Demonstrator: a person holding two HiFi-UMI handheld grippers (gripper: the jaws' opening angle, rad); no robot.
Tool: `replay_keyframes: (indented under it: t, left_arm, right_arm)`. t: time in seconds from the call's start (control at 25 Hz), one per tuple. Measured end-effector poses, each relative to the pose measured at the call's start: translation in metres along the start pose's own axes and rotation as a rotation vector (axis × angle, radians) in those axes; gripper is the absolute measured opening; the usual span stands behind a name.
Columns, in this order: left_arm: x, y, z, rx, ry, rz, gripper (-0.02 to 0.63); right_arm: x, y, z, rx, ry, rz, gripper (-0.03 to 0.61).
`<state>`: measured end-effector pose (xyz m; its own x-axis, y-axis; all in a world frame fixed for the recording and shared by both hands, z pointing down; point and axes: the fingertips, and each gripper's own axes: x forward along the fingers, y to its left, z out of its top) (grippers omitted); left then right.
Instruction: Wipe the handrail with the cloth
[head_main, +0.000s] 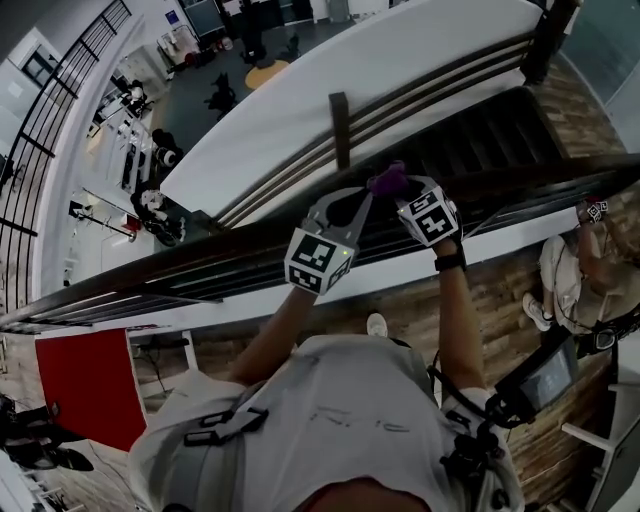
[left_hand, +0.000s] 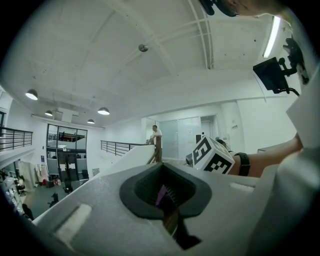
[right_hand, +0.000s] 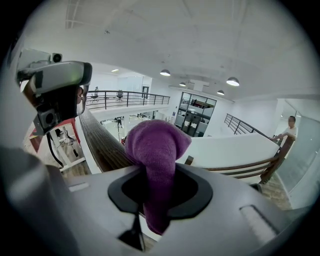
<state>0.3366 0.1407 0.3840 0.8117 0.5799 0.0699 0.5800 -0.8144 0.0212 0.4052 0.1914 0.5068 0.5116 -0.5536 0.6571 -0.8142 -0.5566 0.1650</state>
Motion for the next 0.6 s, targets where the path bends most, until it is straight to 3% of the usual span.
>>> replay_keyframes:
  t: [0.36,0.6]
  left_arm:
    - [0.031,-0.026,-0.002,-0.003,-0.011,-0.033,0.002]
    - [0.075,-0.058,0.003,-0.012,-0.002,-0.112,0.002]
  right_arm:
    - [-0.015,-0.048,-0.026,0.024,-0.012,-0.064,0.086]
    - [-0.029,-0.088,-0.042,0.068,-0.018,-0.092,0.086]
